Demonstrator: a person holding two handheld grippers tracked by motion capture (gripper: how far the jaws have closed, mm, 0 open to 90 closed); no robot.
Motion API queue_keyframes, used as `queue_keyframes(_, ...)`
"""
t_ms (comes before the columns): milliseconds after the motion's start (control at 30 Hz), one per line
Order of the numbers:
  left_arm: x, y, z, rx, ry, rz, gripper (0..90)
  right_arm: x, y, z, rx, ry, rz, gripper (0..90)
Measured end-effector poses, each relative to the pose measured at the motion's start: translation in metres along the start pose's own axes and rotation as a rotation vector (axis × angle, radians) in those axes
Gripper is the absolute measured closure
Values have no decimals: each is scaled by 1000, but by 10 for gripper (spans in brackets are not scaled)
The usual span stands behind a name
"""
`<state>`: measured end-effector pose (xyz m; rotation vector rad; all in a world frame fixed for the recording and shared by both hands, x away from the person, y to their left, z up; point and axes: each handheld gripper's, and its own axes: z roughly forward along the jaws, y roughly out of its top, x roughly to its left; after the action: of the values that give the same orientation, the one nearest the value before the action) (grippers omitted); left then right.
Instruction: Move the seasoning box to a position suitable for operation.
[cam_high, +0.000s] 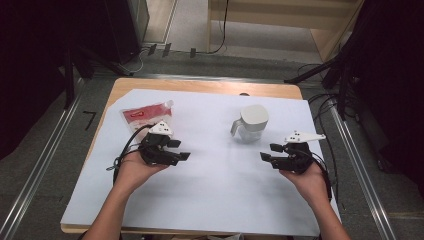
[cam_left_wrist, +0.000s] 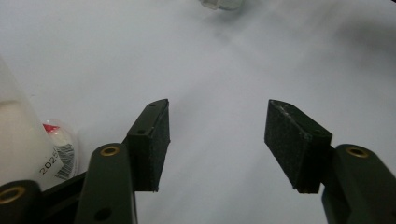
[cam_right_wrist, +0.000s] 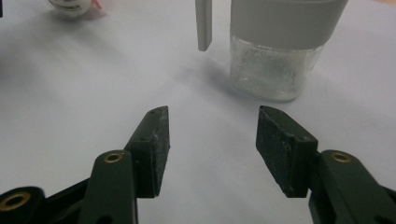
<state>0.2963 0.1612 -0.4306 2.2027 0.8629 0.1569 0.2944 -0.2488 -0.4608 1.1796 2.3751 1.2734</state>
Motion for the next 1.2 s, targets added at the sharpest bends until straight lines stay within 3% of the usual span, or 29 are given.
queue_keyframes(33,0,0,0,0,0,0,422,0,0,0,0,0,0,464)
queue_keyframes(133,-1,1,-1,17,8,8,414,-1,1,1,23,24,74,507)
queue_keyframes(600,-2,2,-1,15,-6,18,381,2,0,1,-7,-37,0,484)
queue_keyframes(700,-1,4,-2,39,-21,3,404,1,-1,2,-7,-36,7,480)
queue_keyframes(767,-3,5,-2,25,-15,5,403,0,-1,3,-4,-39,28,480)
queue_keyframes(1033,0,5,-7,2,-36,0,382,0,0,2,-20,-64,14,425)
queue_keyframes(1200,0,4,-9,-3,-27,2,379,-2,1,4,-31,-94,32,362)
